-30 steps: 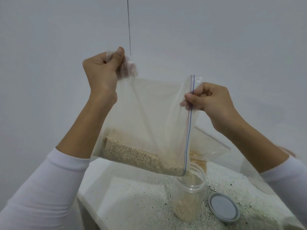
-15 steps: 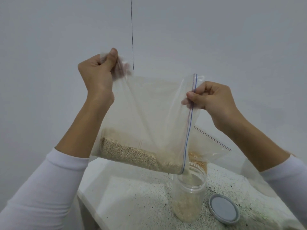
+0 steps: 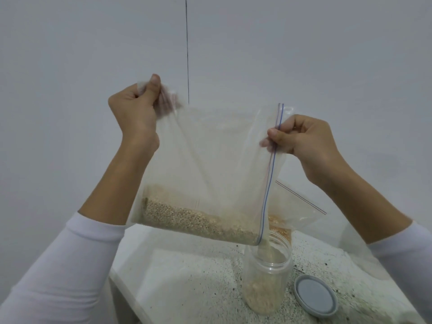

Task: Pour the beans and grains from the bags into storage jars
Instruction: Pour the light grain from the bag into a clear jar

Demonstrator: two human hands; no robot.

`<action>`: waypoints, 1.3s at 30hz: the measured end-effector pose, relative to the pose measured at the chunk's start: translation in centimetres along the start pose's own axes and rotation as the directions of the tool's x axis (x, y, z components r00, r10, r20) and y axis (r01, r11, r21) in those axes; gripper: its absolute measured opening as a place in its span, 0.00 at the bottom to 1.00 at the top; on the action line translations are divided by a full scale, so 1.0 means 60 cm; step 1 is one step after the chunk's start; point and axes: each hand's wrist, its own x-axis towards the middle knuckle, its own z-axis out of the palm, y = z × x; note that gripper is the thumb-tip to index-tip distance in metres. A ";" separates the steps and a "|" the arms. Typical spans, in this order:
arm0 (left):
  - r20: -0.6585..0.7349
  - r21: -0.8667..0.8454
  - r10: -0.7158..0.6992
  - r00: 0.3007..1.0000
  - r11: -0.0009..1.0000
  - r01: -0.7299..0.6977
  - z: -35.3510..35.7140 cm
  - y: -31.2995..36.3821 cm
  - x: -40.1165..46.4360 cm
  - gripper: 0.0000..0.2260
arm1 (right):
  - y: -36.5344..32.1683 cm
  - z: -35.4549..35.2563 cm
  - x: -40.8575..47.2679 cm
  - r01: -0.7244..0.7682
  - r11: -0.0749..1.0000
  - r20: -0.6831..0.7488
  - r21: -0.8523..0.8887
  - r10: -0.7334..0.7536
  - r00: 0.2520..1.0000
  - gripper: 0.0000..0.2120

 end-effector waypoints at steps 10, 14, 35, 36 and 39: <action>0.001 0.009 -0.026 1.000 1.000 0.026 0.005 -0.005 -0.001 0.15 | 0.005 -0.002 -0.004 -0.007 1.000 -0.001 -0.011 0.007 1.000 0.11; -0.004 -0.013 -0.028 1.000 1.000 0.028 0.006 -0.001 0.000 0.16 | 0.003 -0.005 -0.002 0.001 1.000 -0.017 -0.007 -0.001 1.000 0.12; 0.007 -0.004 -0.028 1.000 1.000 0.028 0.003 -0.007 0.001 0.16 | -0.001 0.001 -0.004 -0.001 1.000 0.003 0.002 0.001 1.000 0.12; 0.015 0.002 -0.029 0.999 1.000 0.029 0.003 -0.009 0.002 0.14 | 0.000 0.001 -0.005 -0.004 1.000 0.009 0.001 0.004 1.000 0.12; 0.037 0.004 -0.051 0.998 0.999 0.051 0.002 -0.017 -0.001 0.15 | 0.002 0.003 -0.009 -0.027 1.000 0.040 0.002 0.027 0.999 0.11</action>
